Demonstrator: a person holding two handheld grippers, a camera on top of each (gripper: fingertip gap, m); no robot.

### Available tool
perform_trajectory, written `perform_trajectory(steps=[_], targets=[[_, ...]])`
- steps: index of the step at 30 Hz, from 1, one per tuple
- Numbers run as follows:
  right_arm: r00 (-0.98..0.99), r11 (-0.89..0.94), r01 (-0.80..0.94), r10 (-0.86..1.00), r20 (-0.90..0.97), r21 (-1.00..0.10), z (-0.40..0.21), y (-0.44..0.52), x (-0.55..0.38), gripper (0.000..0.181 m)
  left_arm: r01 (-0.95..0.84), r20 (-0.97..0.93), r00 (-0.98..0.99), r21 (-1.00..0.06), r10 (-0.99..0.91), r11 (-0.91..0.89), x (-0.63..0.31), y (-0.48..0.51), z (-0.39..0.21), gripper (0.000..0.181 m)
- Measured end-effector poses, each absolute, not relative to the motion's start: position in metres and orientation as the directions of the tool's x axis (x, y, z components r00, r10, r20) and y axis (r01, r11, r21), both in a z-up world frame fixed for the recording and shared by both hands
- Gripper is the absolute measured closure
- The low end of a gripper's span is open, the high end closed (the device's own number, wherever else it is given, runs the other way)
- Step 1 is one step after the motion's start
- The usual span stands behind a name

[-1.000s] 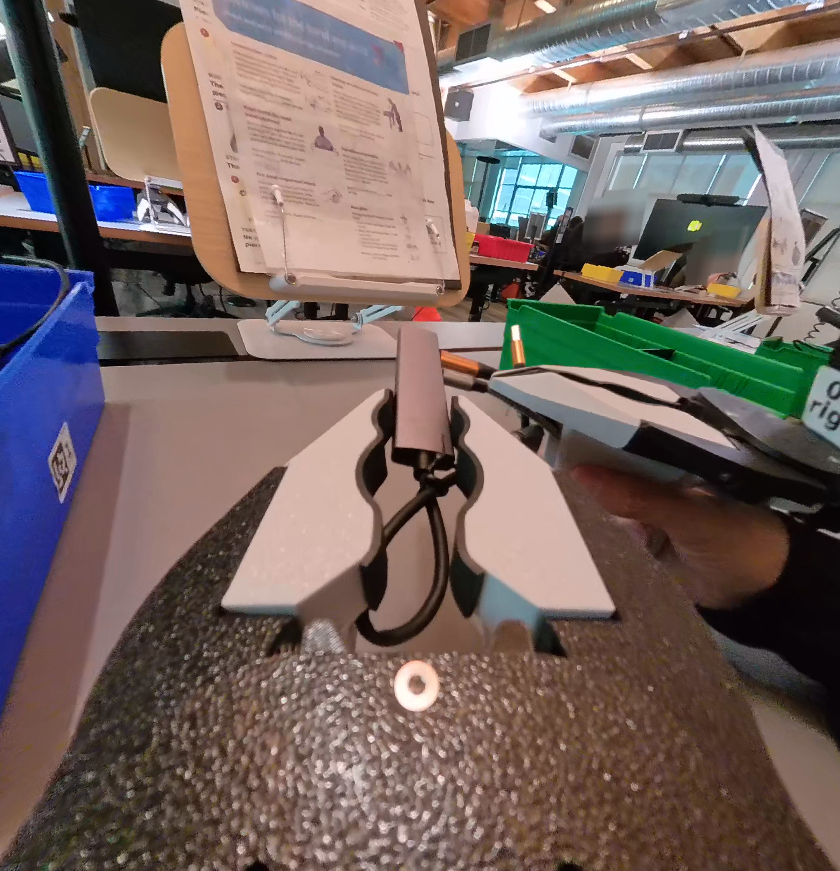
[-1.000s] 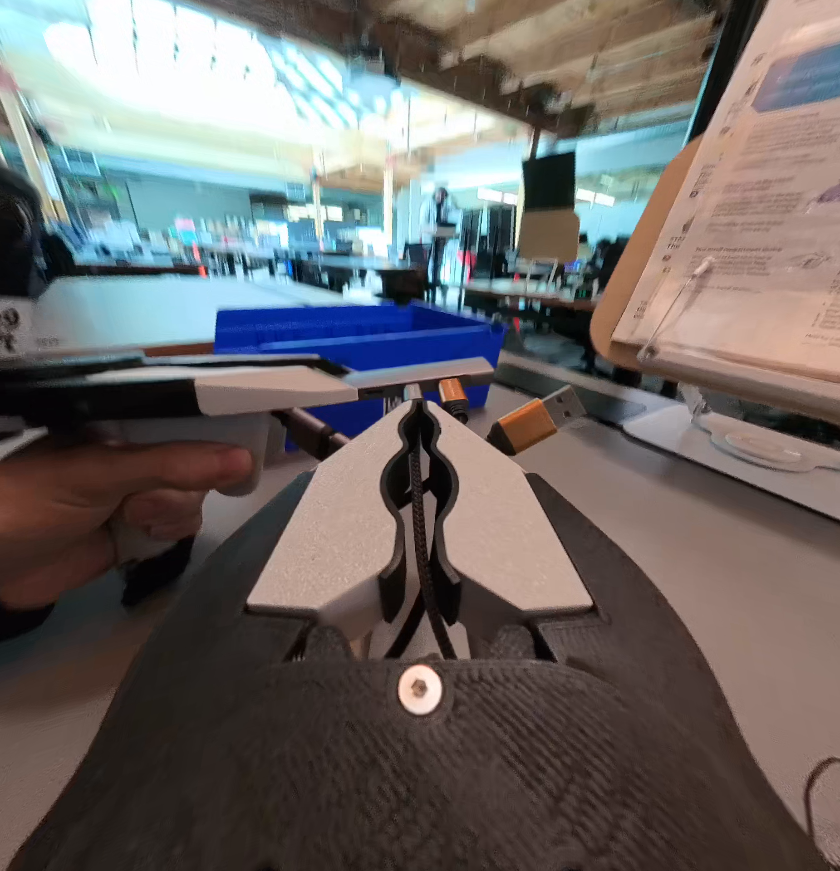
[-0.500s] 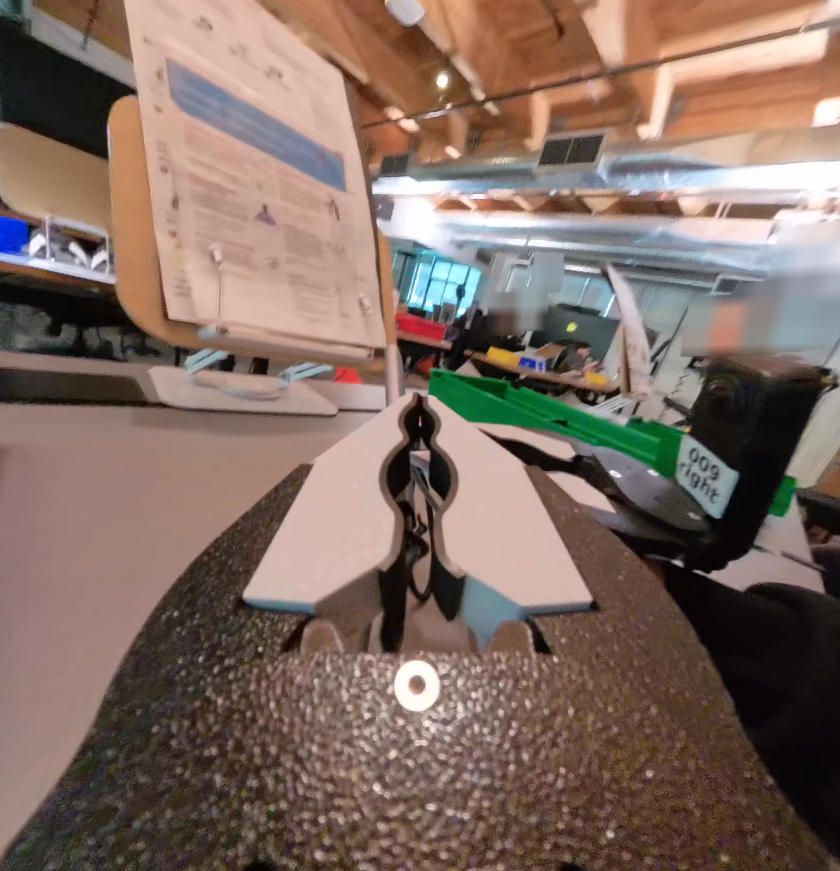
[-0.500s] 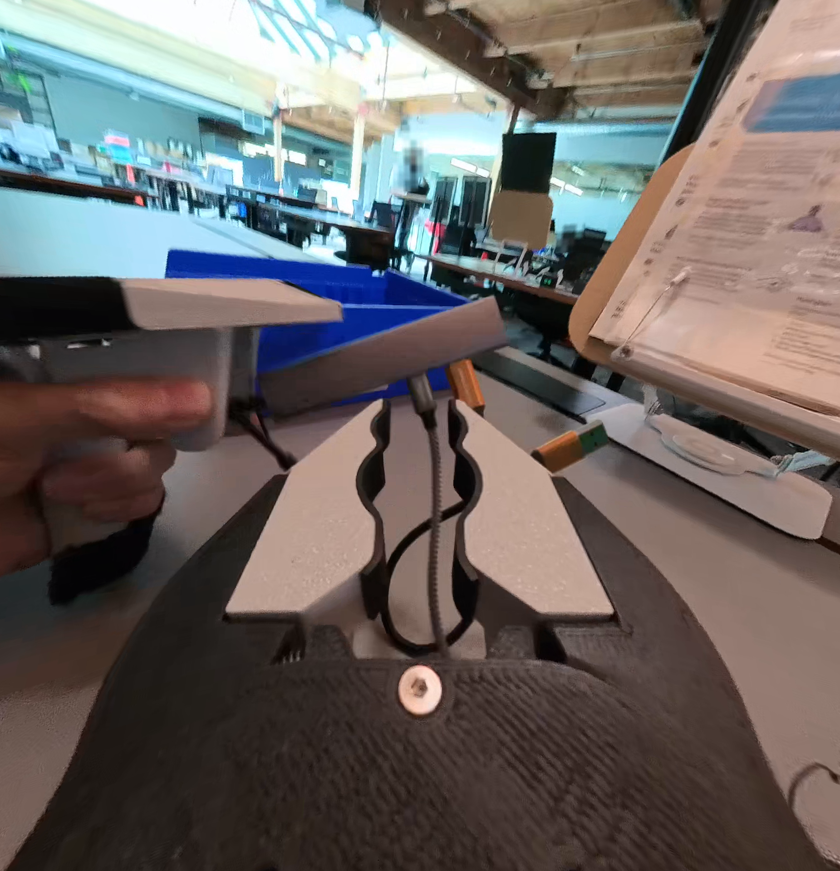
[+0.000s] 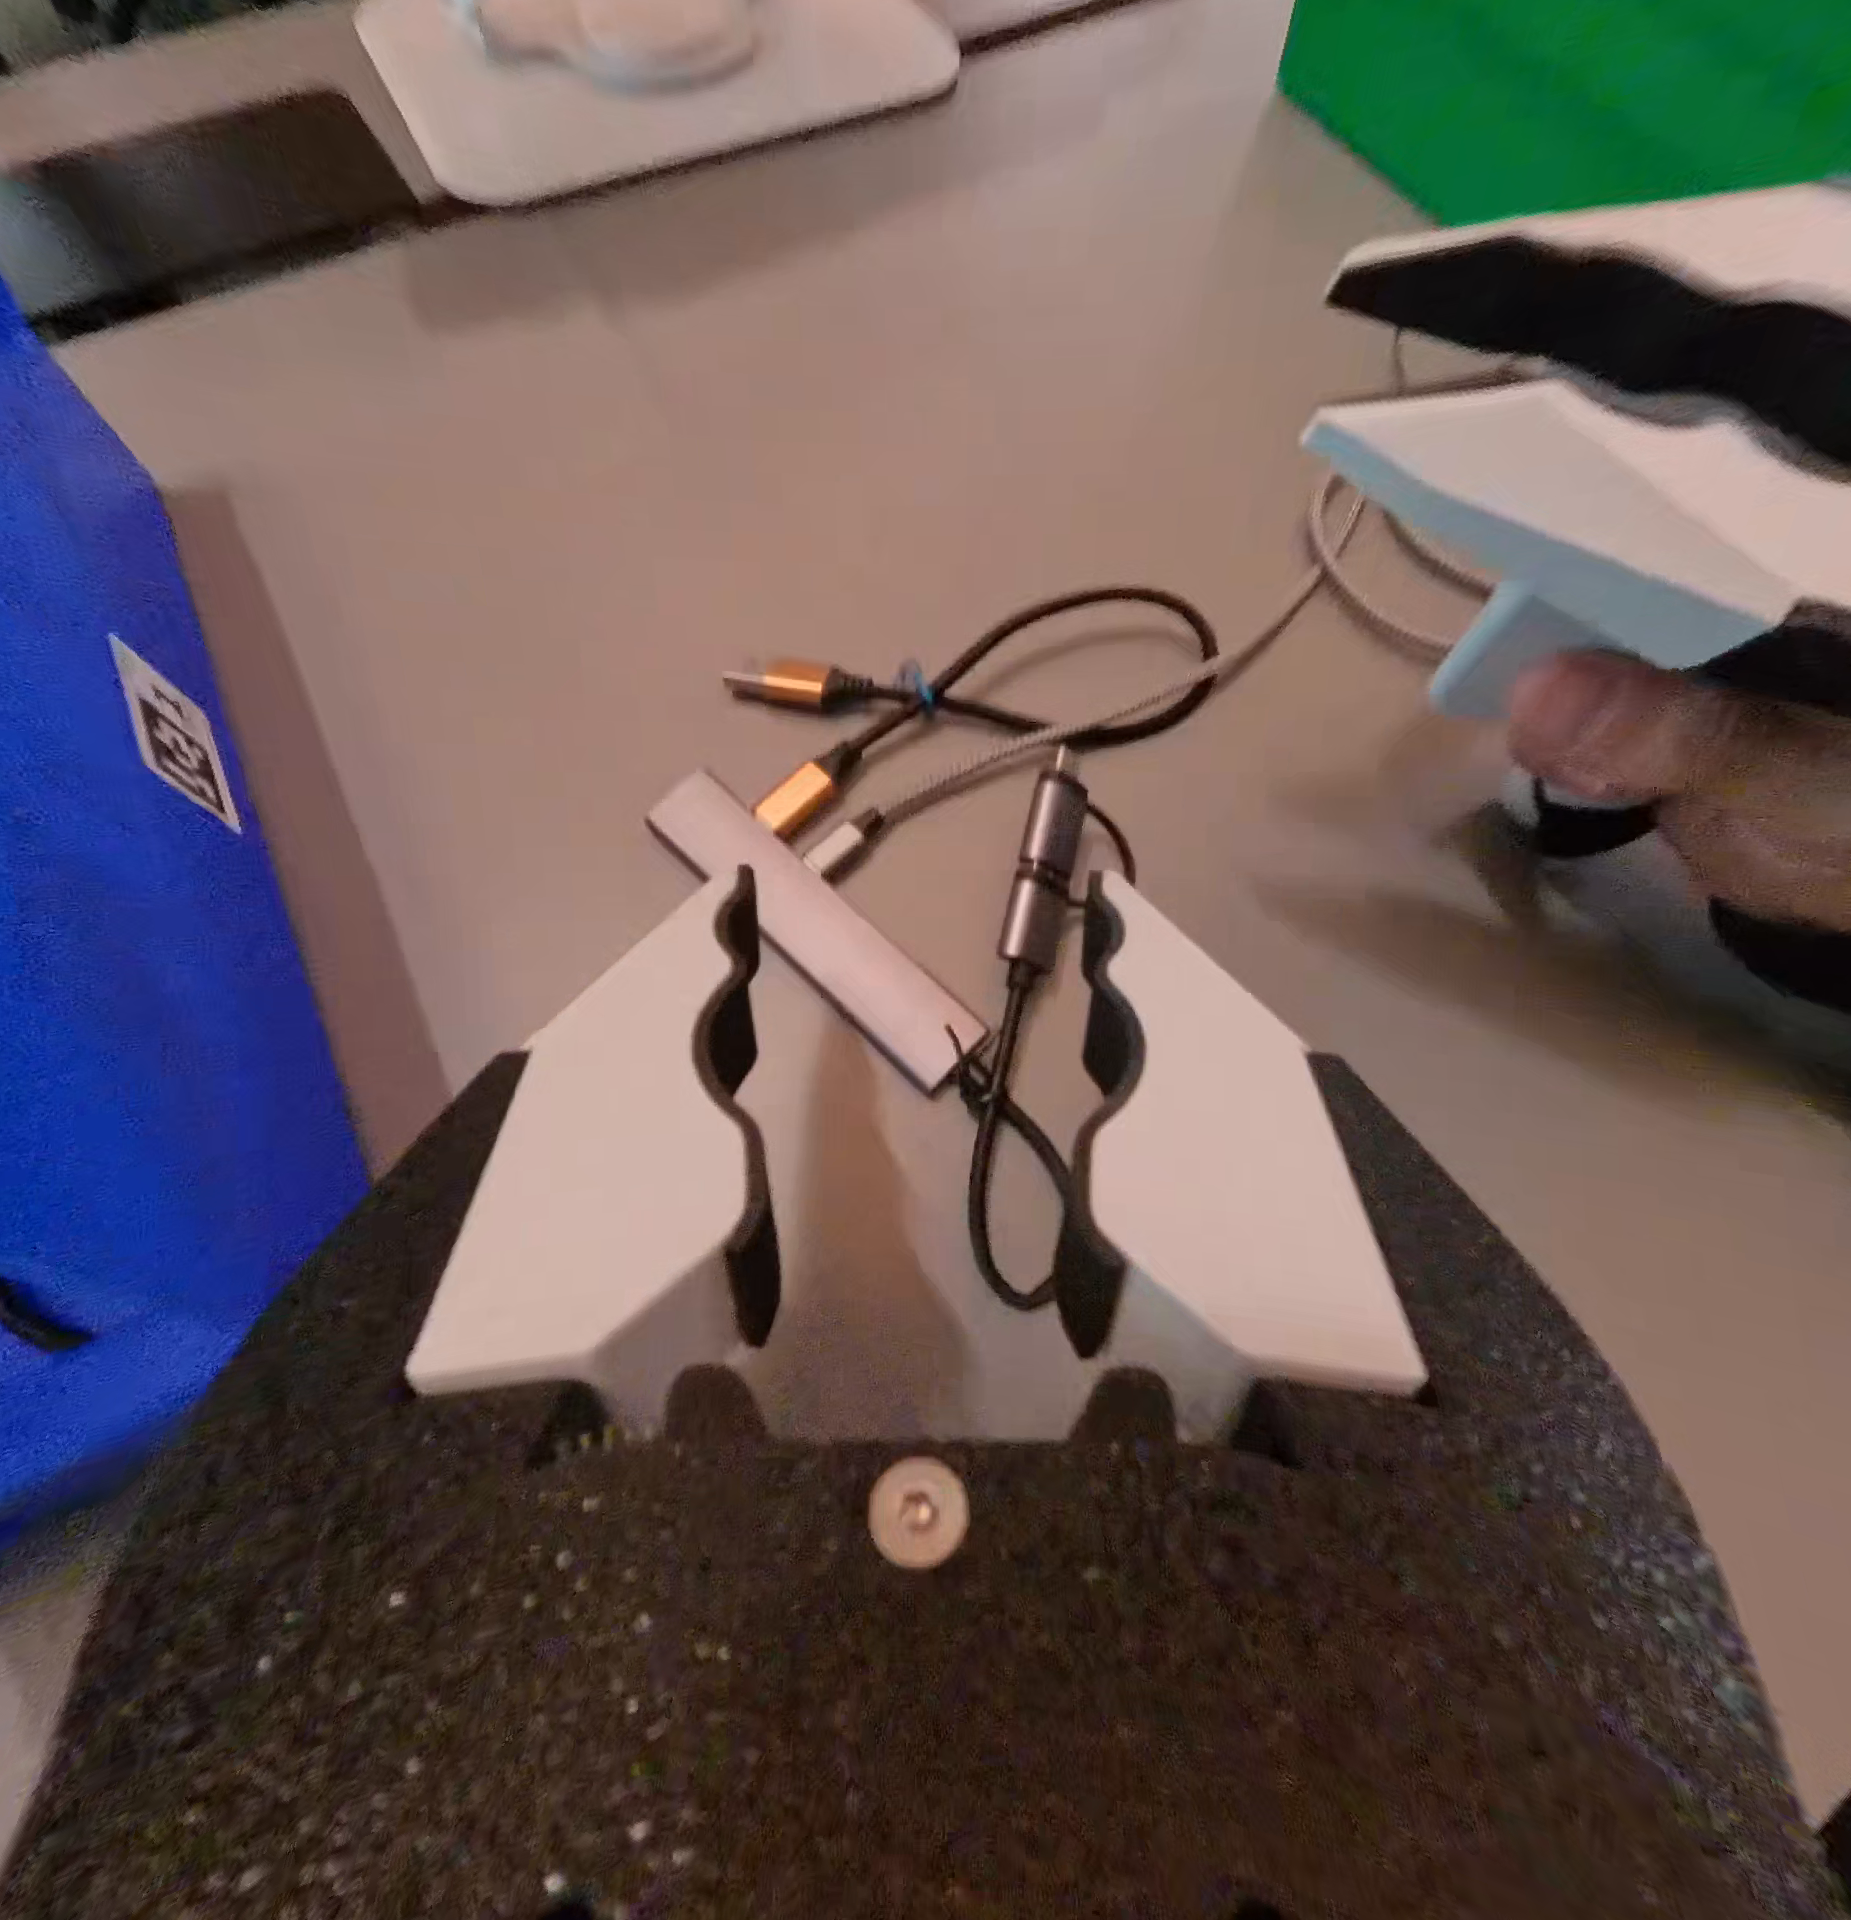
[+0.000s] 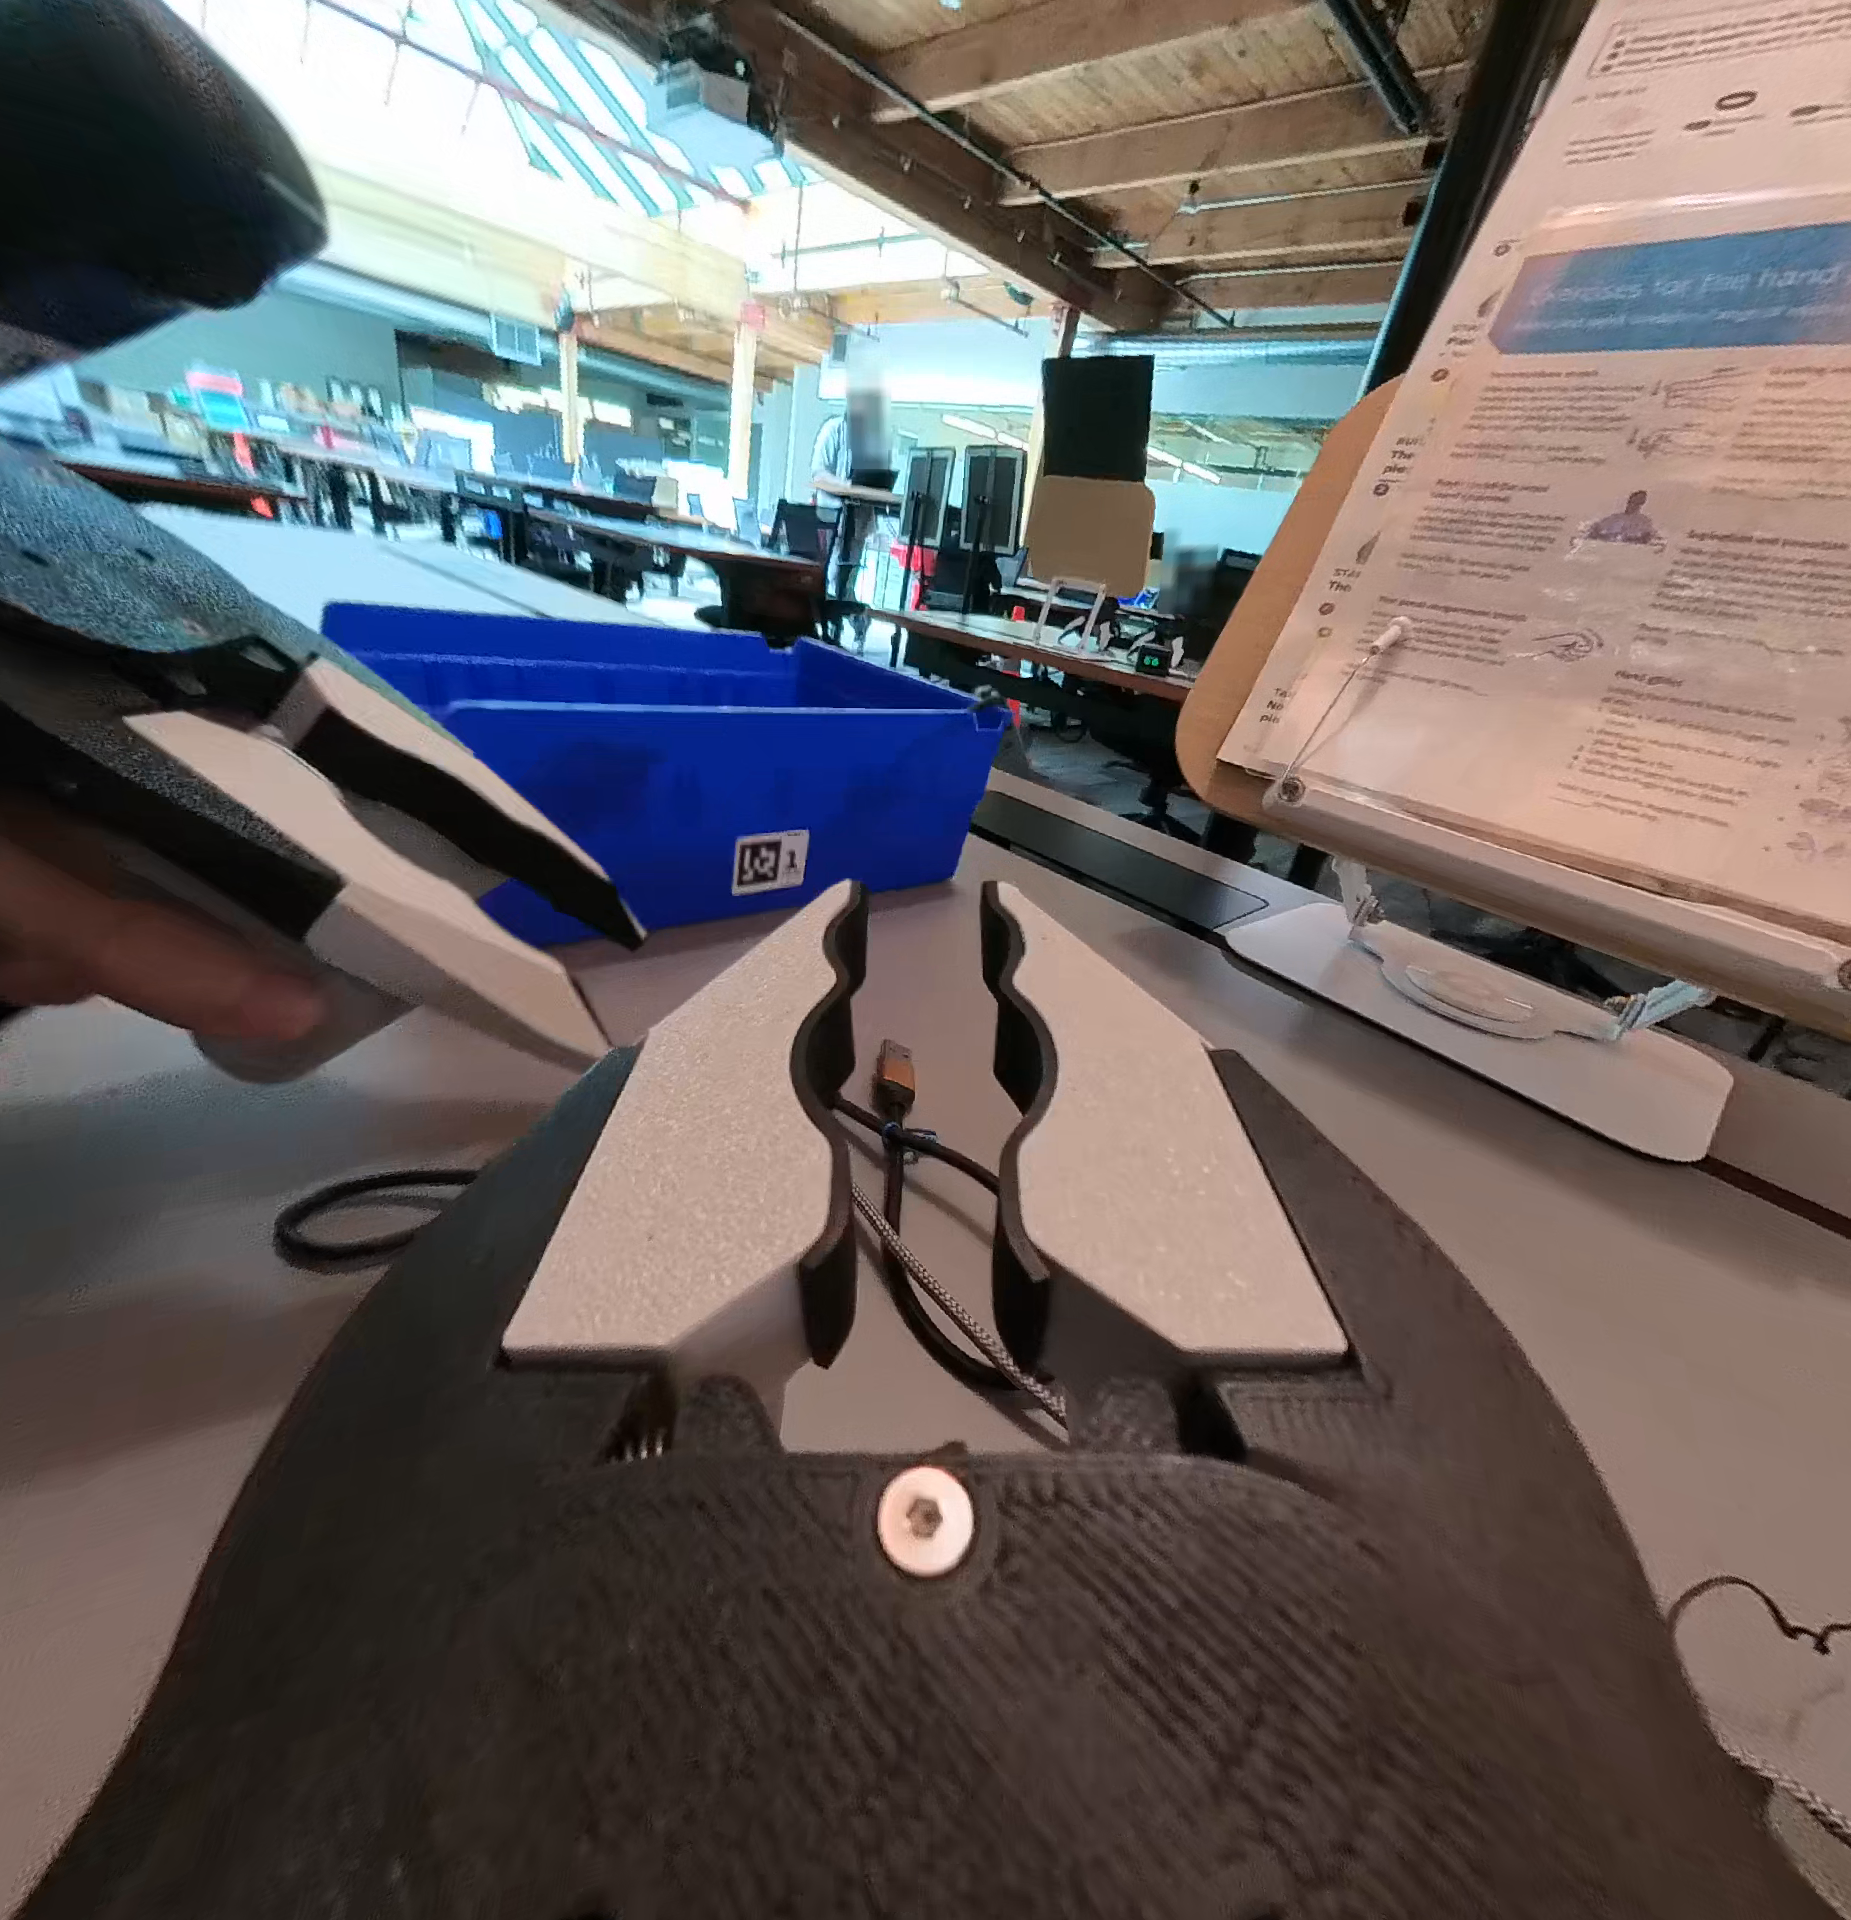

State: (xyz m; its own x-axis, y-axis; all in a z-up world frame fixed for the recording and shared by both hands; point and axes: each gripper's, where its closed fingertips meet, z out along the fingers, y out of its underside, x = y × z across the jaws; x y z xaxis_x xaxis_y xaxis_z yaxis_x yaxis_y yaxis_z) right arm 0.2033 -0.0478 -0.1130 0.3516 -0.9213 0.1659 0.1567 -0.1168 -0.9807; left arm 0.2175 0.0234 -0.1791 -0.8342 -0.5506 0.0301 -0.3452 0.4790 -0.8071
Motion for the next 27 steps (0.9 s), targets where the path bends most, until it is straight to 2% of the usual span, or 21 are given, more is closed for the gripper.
perform_trajectory(steps=[4, 7, 9, 12, 14, 16, 20, 27], targets=[[0.336, -0.363, 0.1, -0.864, 0.375, -0.926, -0.128, -0.043, 0.214, 0.164, -0.362, -0.063, -0.829, -0.697, -0.556, 0.619, 0.216, 0.033, -0.21, 0.117], [0.542, -0.59, 0.064, -0.656, 0.525, -0.805, -0.144, -0.02, 0.224, 0.153, -0.379, -0.047, -0.85, -0.637, -0.524, 0.672, 0.209, 0.033, -0.223, 0.114], [0.654, -0.702, 0.021, -0.528, 0.541, -0.711, -0.155, -0.012, 0.236, 0.144, -0.374, -0.038, -0.856, -0.643, -0.516, 0.668, 0.209, 0.031, -0.222, 0.114], [0.766, -0.796, 0.078, -0.338, 0.548, -0.6, -0.164, 0.008, 0.251, 0.142, -0.391, 0.005, -0.861, -0.646, -0.508, 0.656, 0.209, 0.031, -0.221, 0.114], [0.844, -0.876, 0.054, -0.216, 0.491, -0.479, -0.187, 0.009, 0.252, 0.137, -0.408, 0.023, -0.854, -0.651, -0.521, 0.64, 0.214, 0.036, -0.22, 0.114], [0.883, -0.922, 0.003, -0.18, 0.434, -0.387, -0.208, 0.002, 0.257, 0.13, -0.426, 0.045, -0.846, -0.655, -0.531, 0.624, 0.219, 0.041, -0.22, 0.114], [0.91, -0.912, -0.046, -0.206, 0.359, -0.407, -0.224, 0.007, 0.261, 0.137, -0.445, 0.09, -0.843, -0.669, -0.53, 0.595, 0.223, 0.045, -0.218, 0.116], [0.936, -0.906, -0.079, -0.212, 0.282, -0.417, -0.225, 0.019, 0.262, 0.126, -0.447, 0.131, -0.855, -0.677, -0.502, 0.585, 0.221, 0.041, -0.22, 0.118]])
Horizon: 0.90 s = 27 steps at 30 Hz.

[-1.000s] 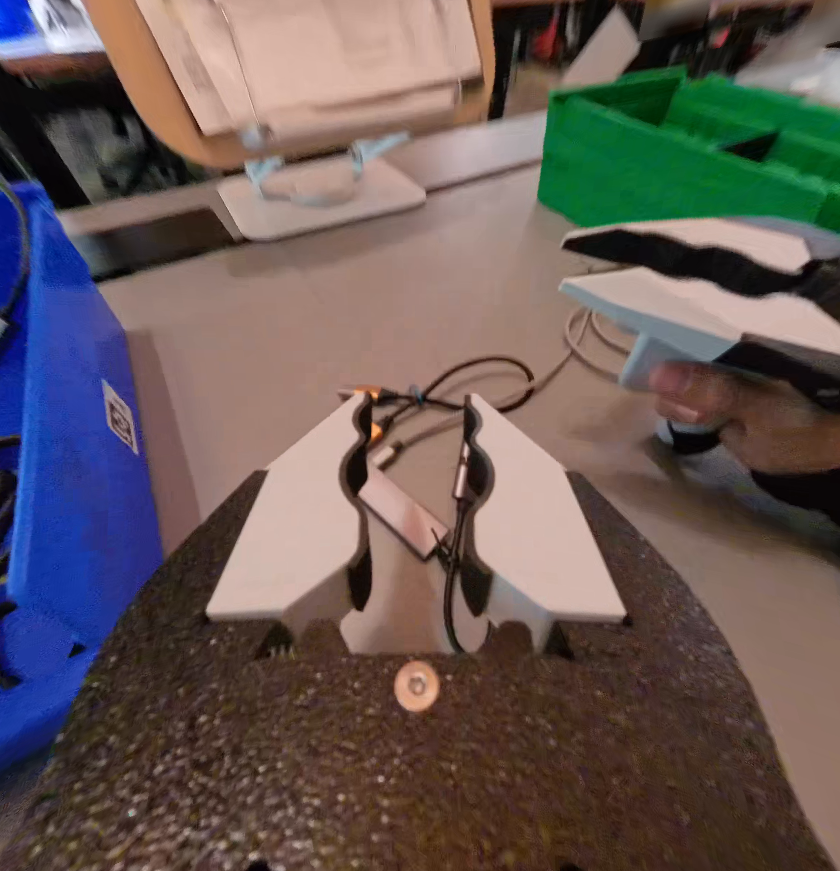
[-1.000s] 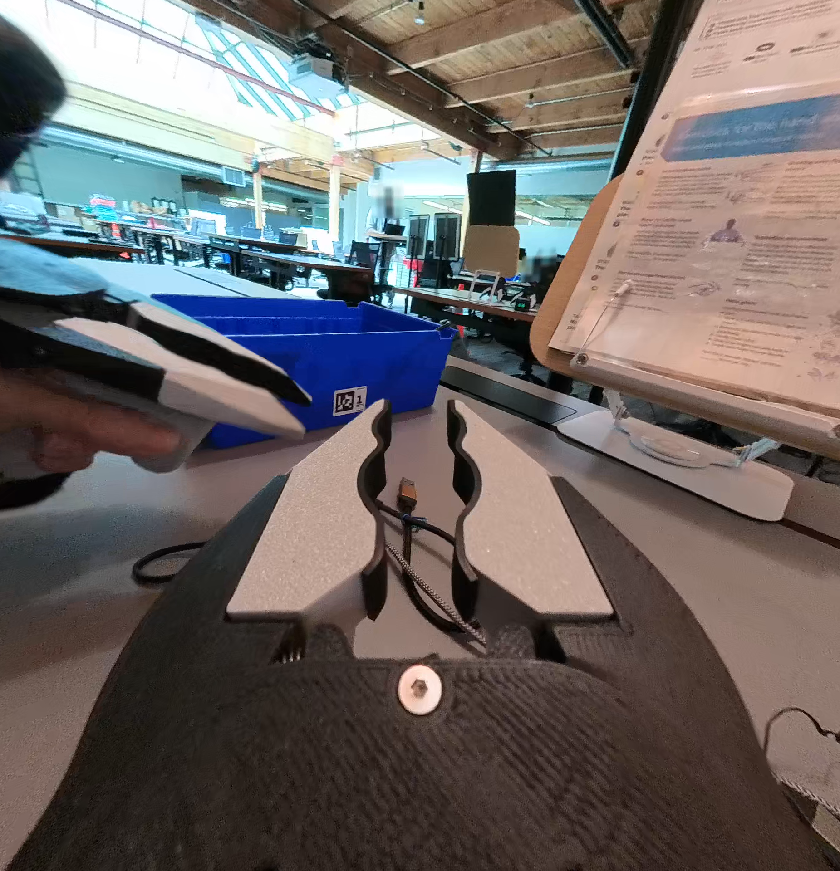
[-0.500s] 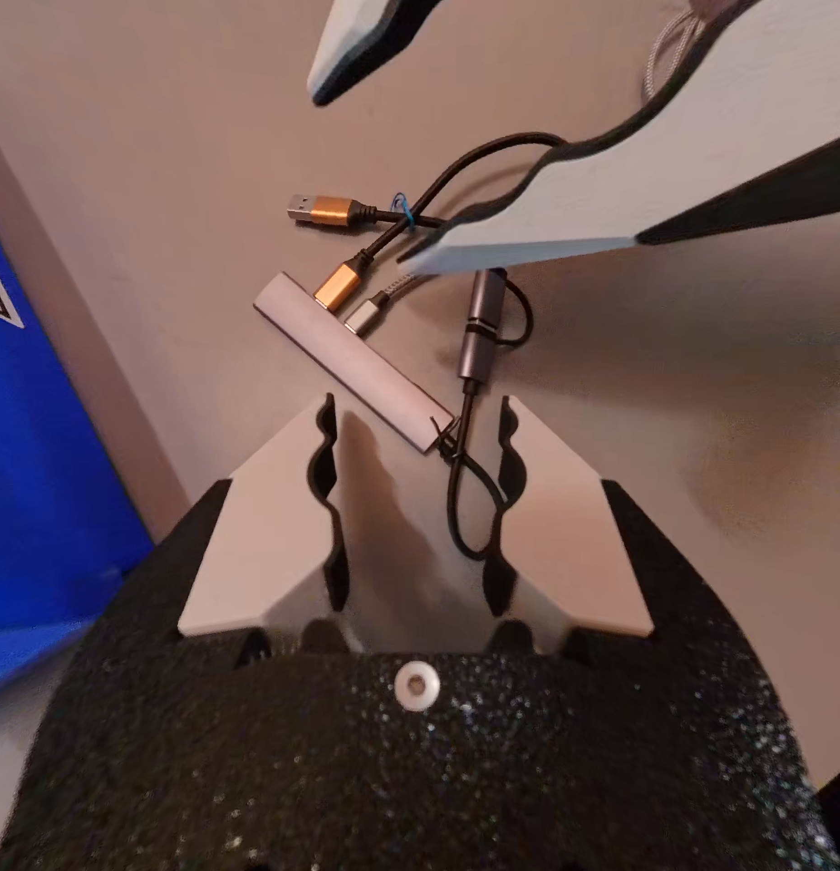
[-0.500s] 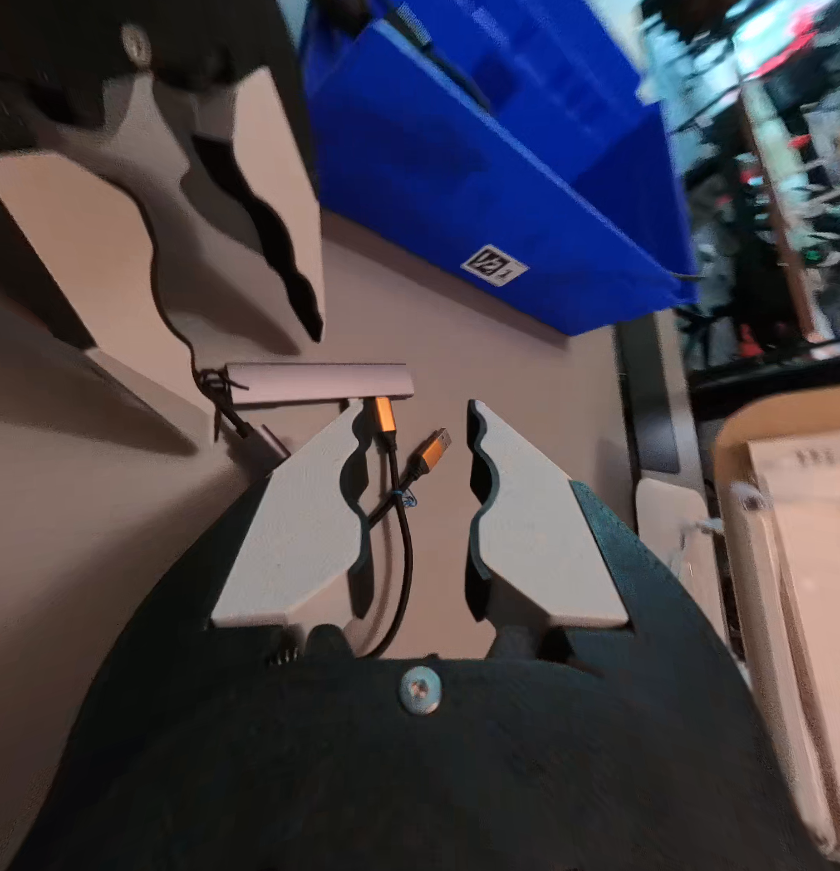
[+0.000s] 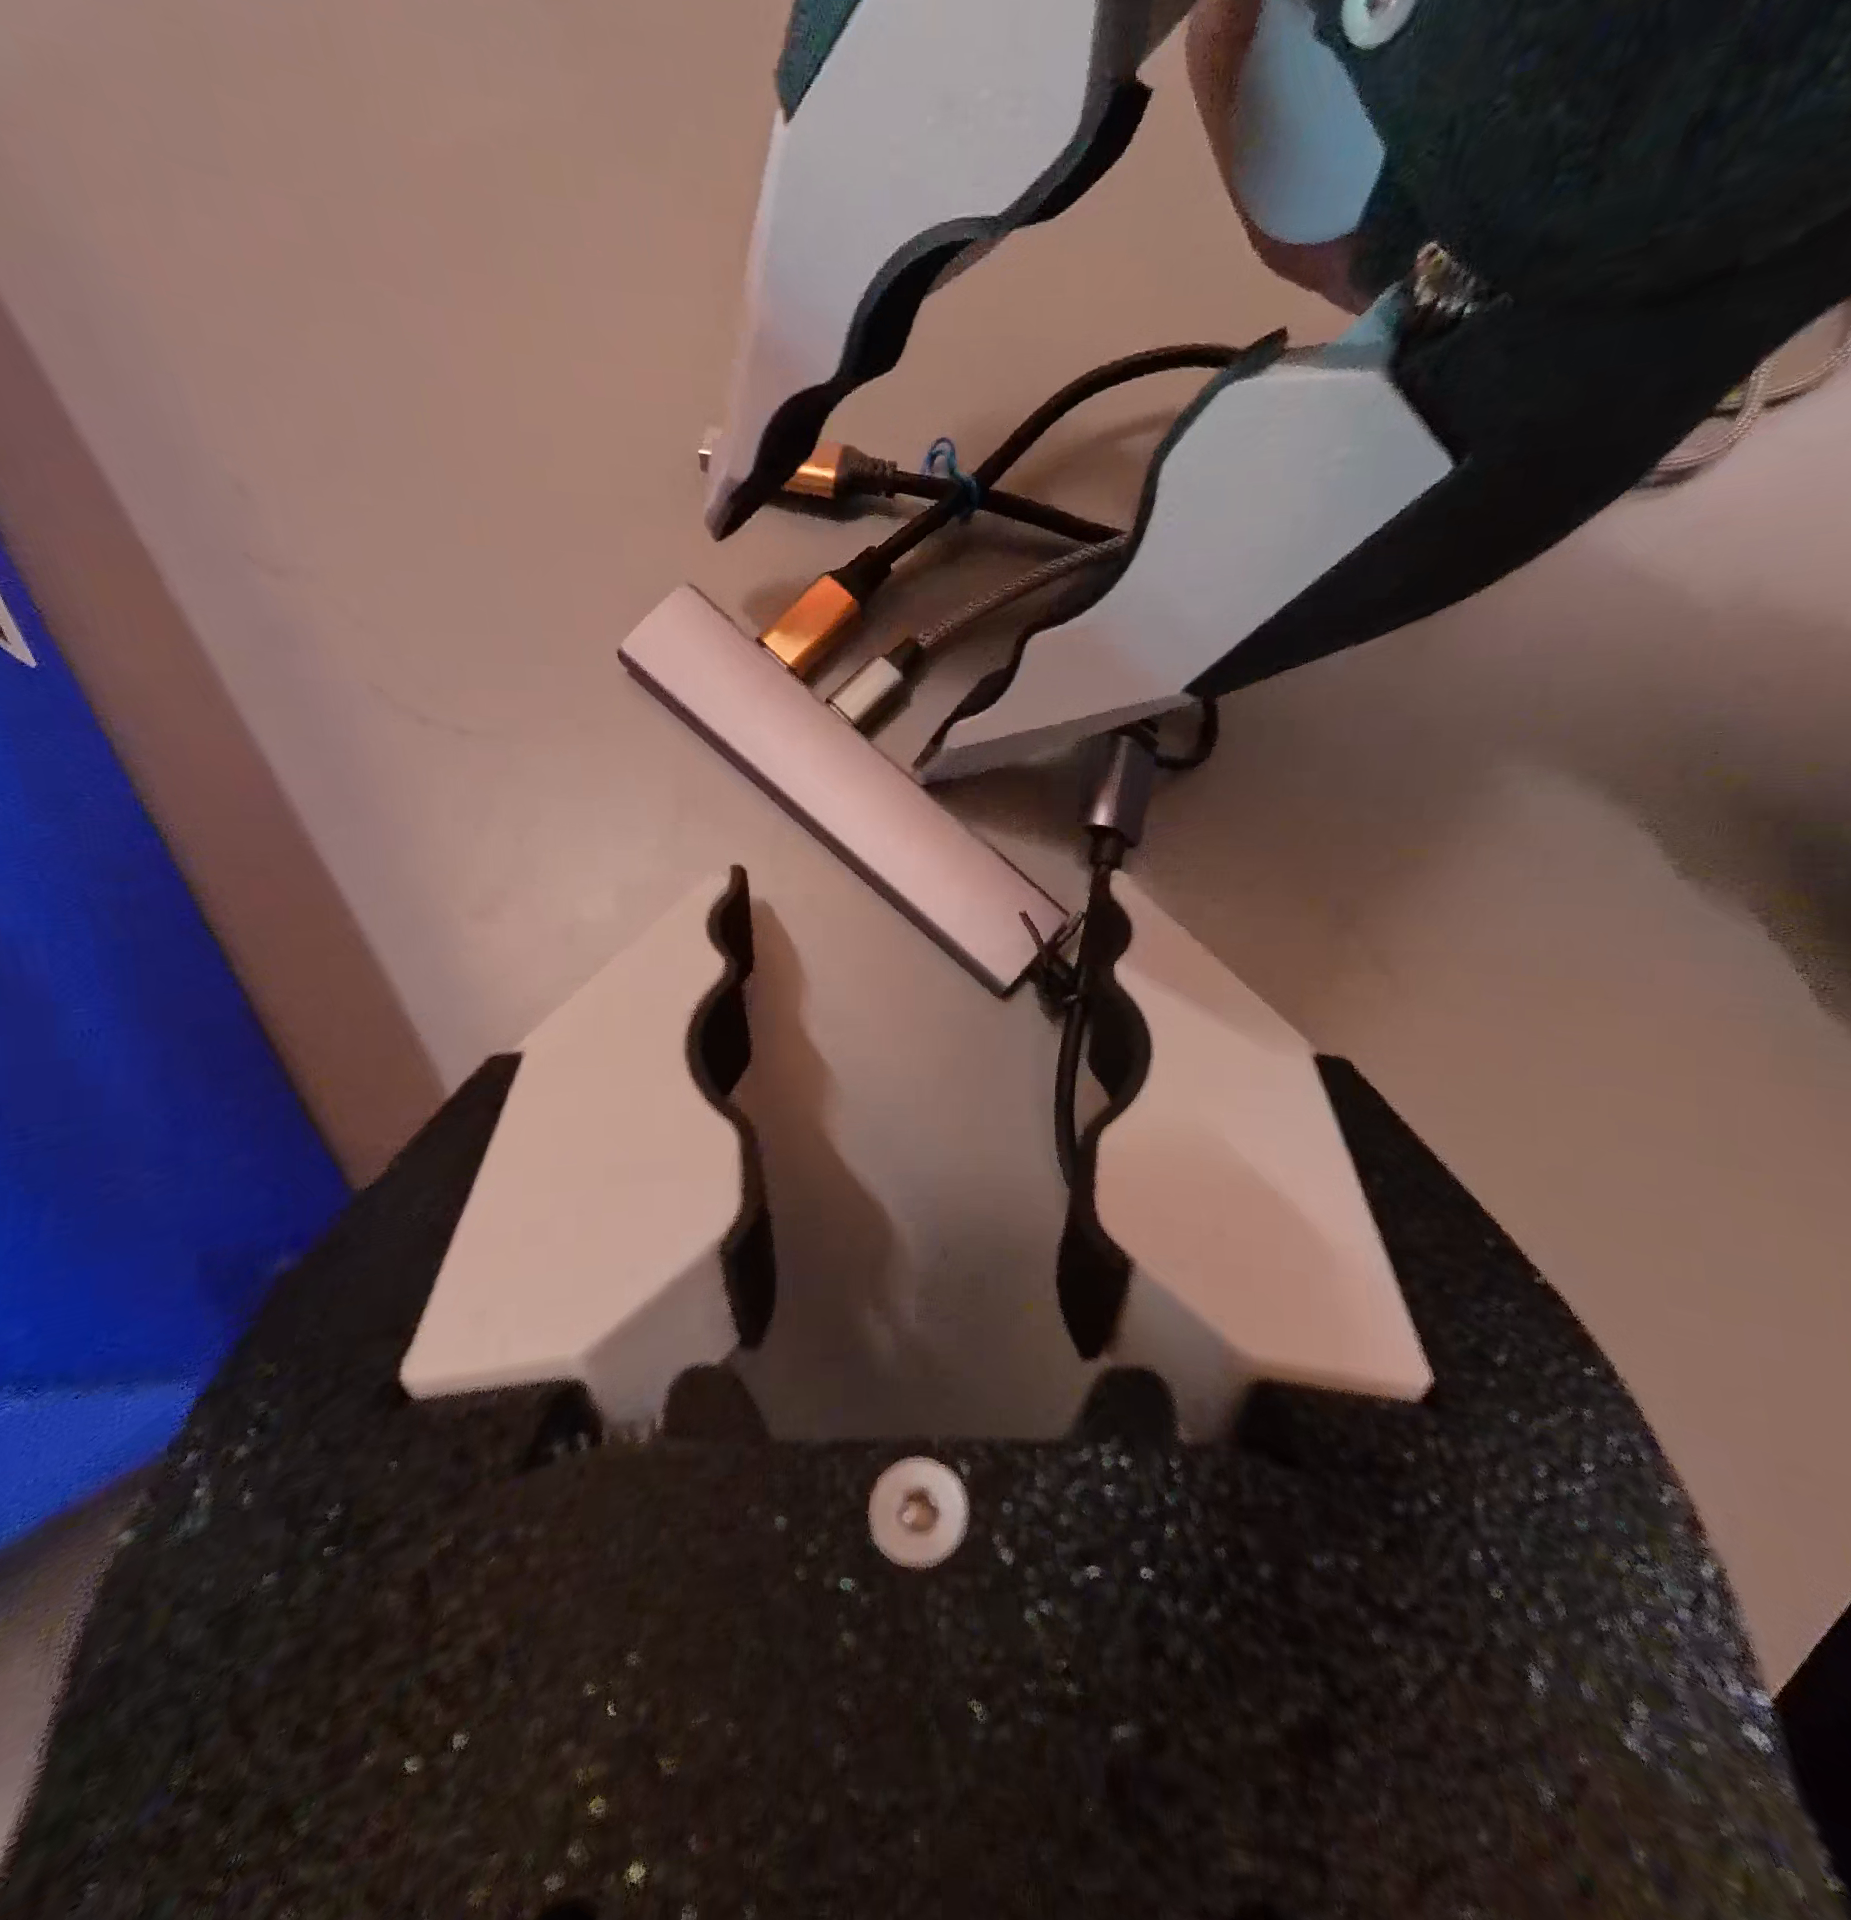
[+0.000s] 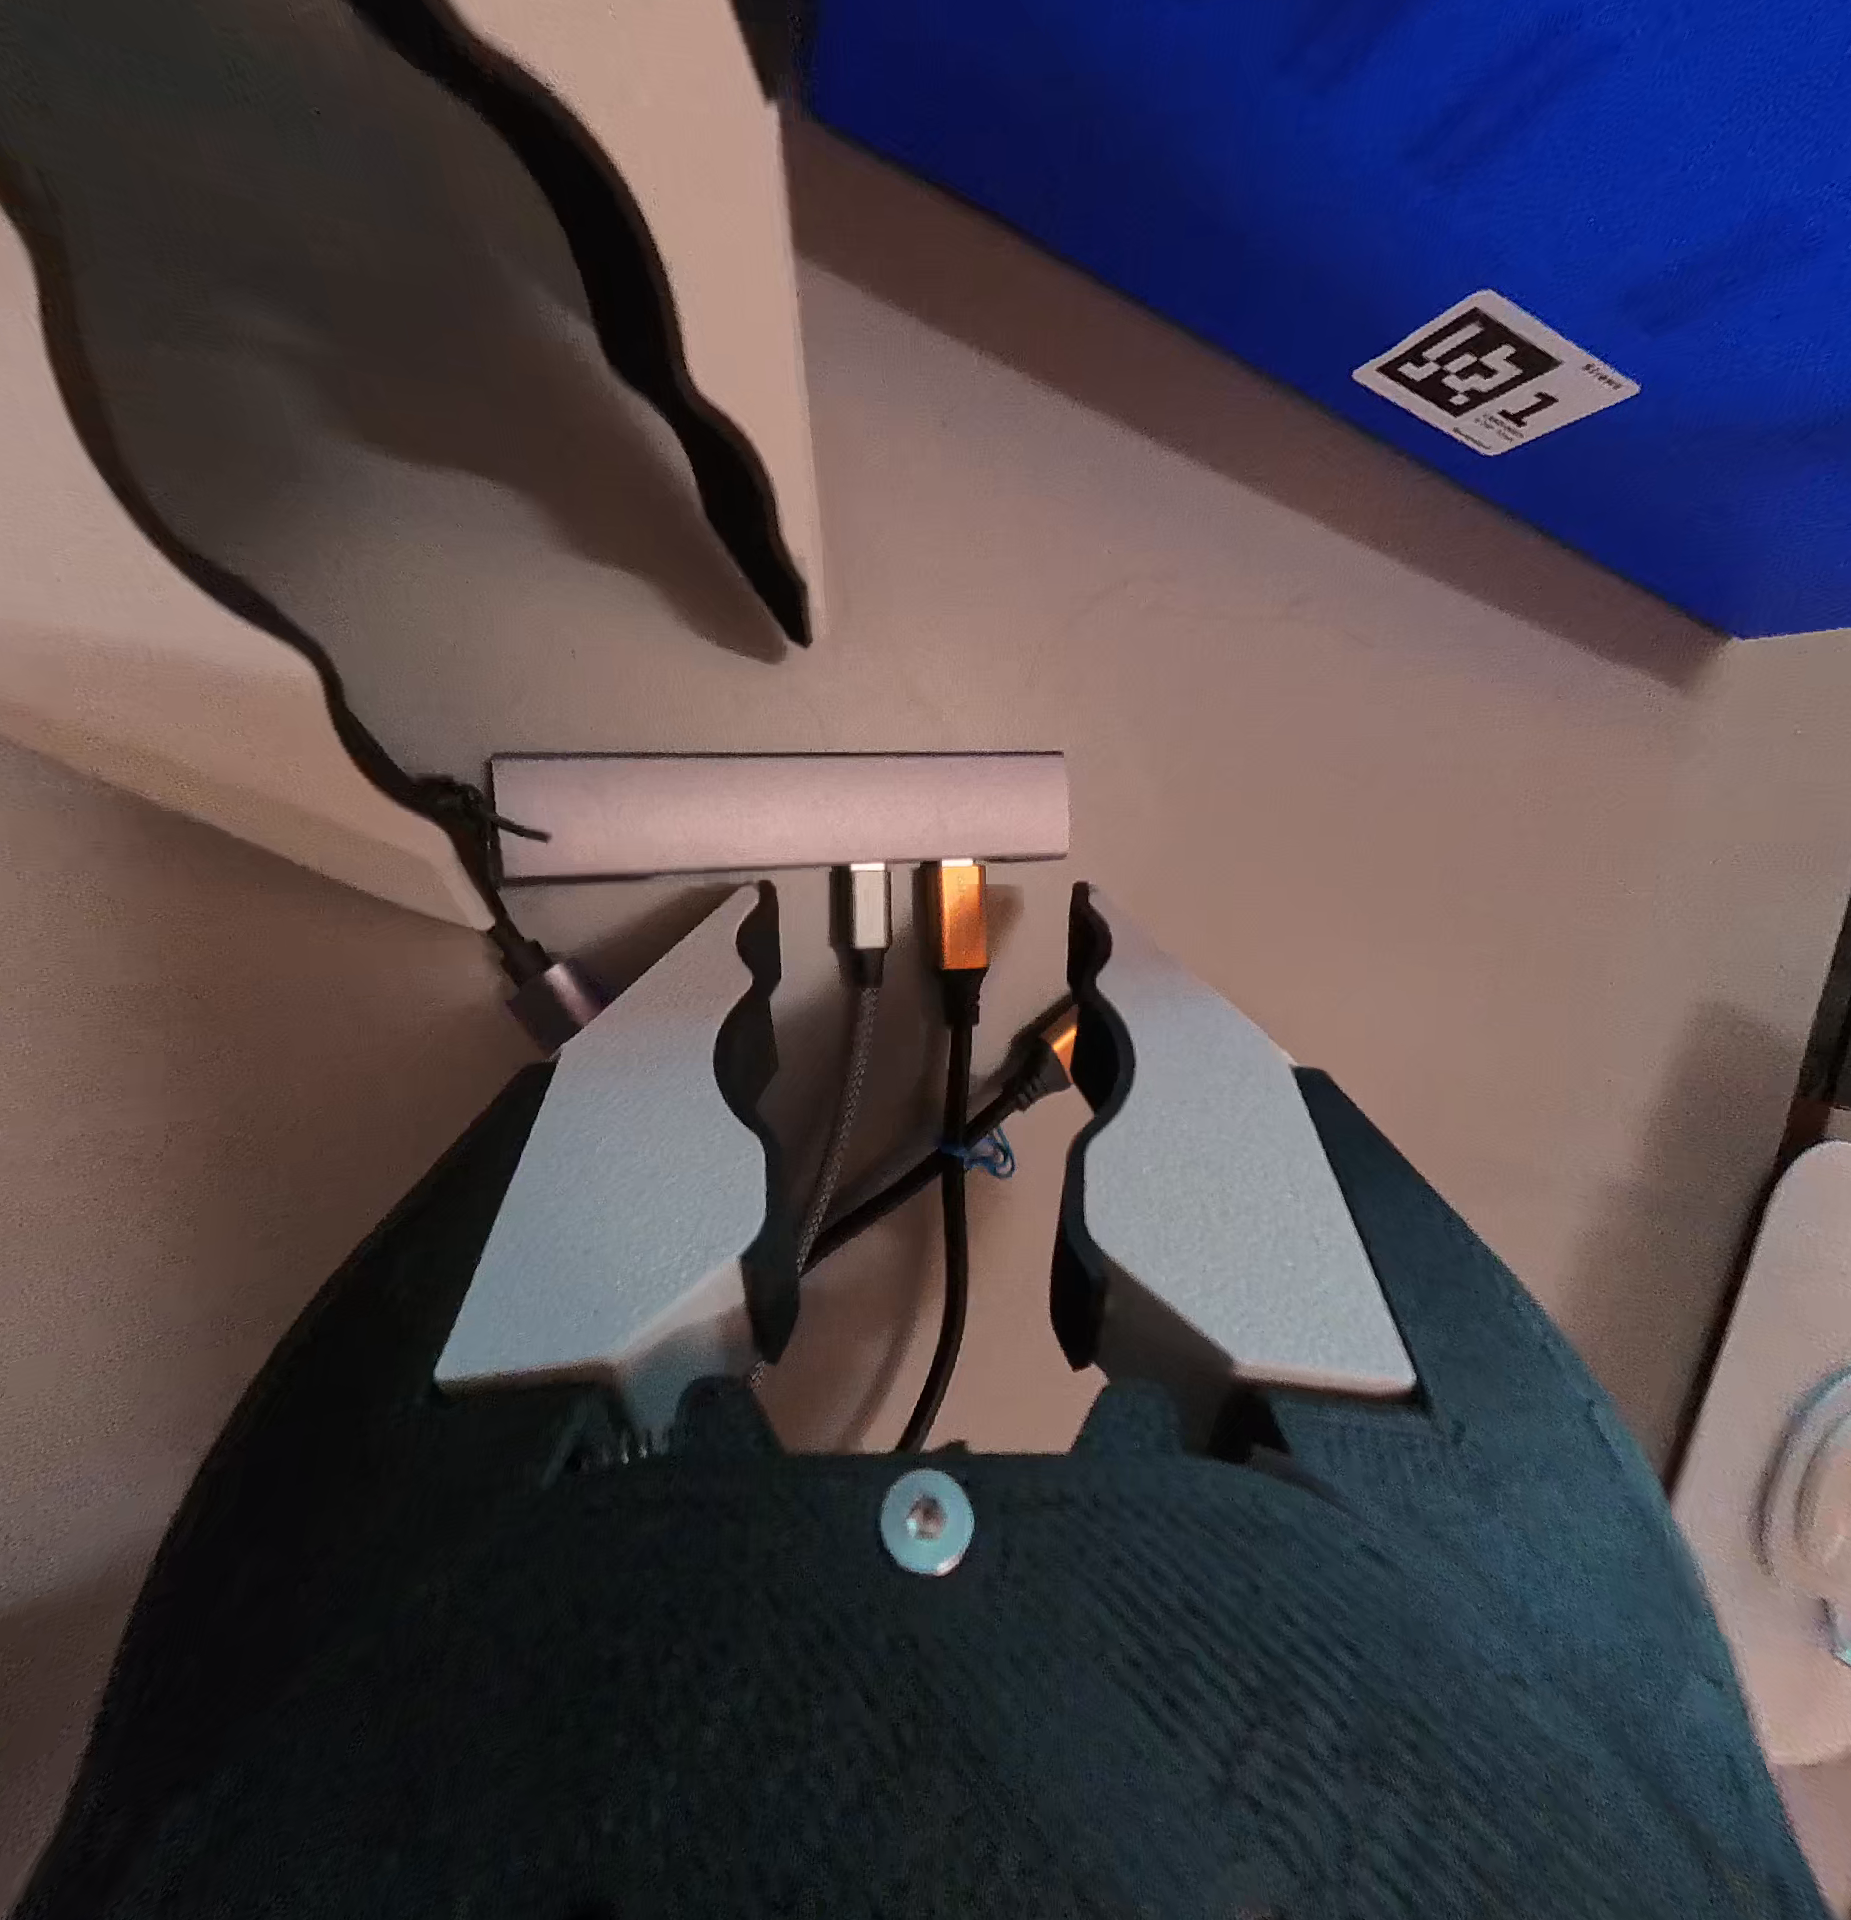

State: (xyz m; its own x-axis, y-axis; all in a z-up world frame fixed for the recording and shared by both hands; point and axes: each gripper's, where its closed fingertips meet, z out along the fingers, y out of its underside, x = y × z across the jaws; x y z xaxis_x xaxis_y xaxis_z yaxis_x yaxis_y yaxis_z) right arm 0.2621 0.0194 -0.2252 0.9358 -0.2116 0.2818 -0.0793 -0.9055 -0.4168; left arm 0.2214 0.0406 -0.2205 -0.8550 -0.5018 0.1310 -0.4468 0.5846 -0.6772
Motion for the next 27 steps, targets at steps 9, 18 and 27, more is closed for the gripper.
perform_trajectory(steps=[9, 18, 27], targets=[[0.951, -0.862, -0.284, -0.31, -0.008, -0.42, -0.234, 0.019, 0.256, 0.142, -0.462, 0.16, -0.85, -0.685, -0.503, 0.563, 0.226, 0.044, -0.221, 0.12], [0.885, -0.828, -0.289, -0.422, 0.195, -0.48, -0.207, 0.005, 0.272, 0.154, -0.413, 0.133, -0.859, -0.75, -0.494, 0.516, 0.234, 0.037, -0.211, 0.115], [0.591, -0.453, -0.618, -0.807, 0.001, -0.642, -0.132, -0.04, 0.246, 0.154, 0.177, -0.326, -0.841, -0.92, -0.432, 0.35, 0.232, 0.01, -0.131, 0.108]])
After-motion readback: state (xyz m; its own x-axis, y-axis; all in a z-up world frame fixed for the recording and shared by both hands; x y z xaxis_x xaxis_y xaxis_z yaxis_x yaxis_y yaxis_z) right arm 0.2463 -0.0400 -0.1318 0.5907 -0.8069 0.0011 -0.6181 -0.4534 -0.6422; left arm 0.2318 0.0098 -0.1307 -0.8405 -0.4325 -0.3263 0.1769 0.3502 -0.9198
